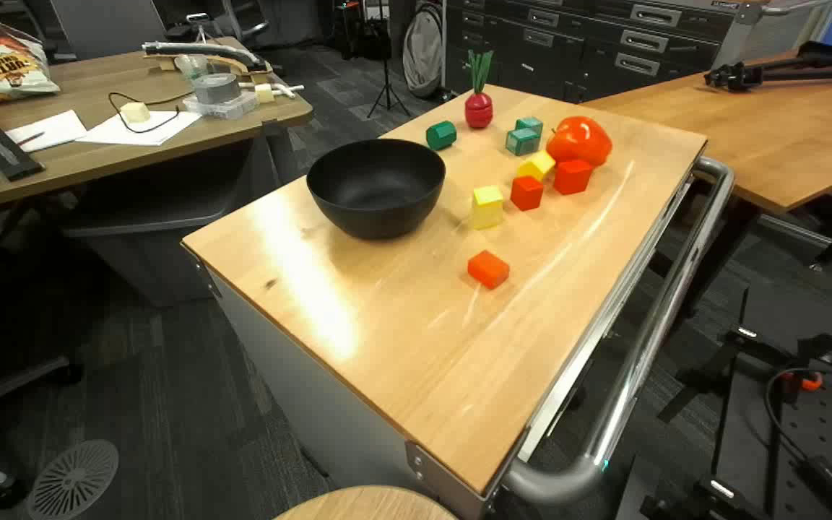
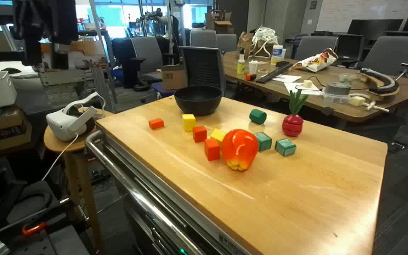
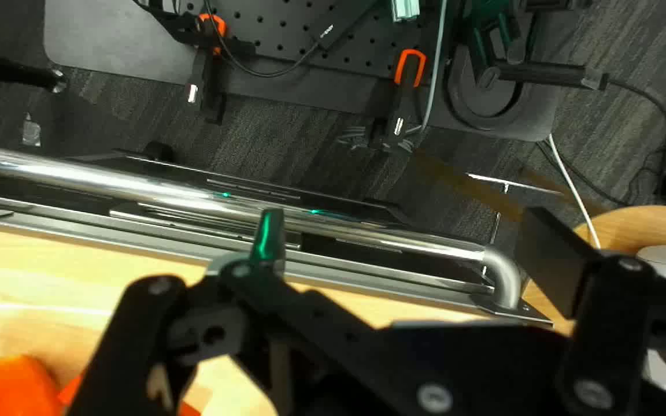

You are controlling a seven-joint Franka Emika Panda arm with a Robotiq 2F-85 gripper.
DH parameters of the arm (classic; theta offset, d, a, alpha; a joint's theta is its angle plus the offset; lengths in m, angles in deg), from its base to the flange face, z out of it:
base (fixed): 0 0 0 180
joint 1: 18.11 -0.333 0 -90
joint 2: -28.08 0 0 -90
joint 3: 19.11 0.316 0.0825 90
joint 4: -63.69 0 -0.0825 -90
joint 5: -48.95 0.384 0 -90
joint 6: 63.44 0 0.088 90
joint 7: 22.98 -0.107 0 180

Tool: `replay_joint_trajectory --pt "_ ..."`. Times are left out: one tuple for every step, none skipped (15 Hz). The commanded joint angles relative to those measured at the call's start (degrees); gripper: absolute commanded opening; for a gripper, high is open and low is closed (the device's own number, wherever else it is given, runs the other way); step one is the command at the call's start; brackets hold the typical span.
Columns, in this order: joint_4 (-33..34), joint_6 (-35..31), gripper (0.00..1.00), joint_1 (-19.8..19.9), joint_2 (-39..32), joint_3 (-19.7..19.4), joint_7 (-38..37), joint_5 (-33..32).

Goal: Put all the colored objects on the table in the bowl except the apple- move it backward

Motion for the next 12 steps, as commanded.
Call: replay_joint_trajectory --pt "0.23 0.02 1.0 0.26 -0.03 0.21 0.11 0.1" --pt "0.5 0.02 1.0 0.26 0.0 0.22 0.11 0.1" --pt "0.68 0.02 1.0 0.26 0.11 0.22 0.11 0.1" --pt "0.75 0.02 1.0 0.26 0.18 0.22 0.11 0.1" --pt "0.75 0.02 1.0 0.26 0.18 0.22 0.11 0.1" --pt "0.75 0.02 1.0 0.26 0.17 0.22 0.11 0.1" --pt "0.75 0.02 1.0 0.26 0.17 0.22 0.11 0.1" --pt "0.75 0.02 1.0 0.26 0.18 0.22 0.11 0.1" --pt "0.75 0.02 1.0 0.26 0.18 0.22 0.11 0.1" --pt "0.75 0.02 1.0 0.26 0.18 0.22 0.11 0.1" --pt "0.75 0.02 1.0 0.26 0.17 0.22 0.11 0.1" --pt "0.75 0.02 1.0 0.26 0.18 0.22 0.11 0.1"
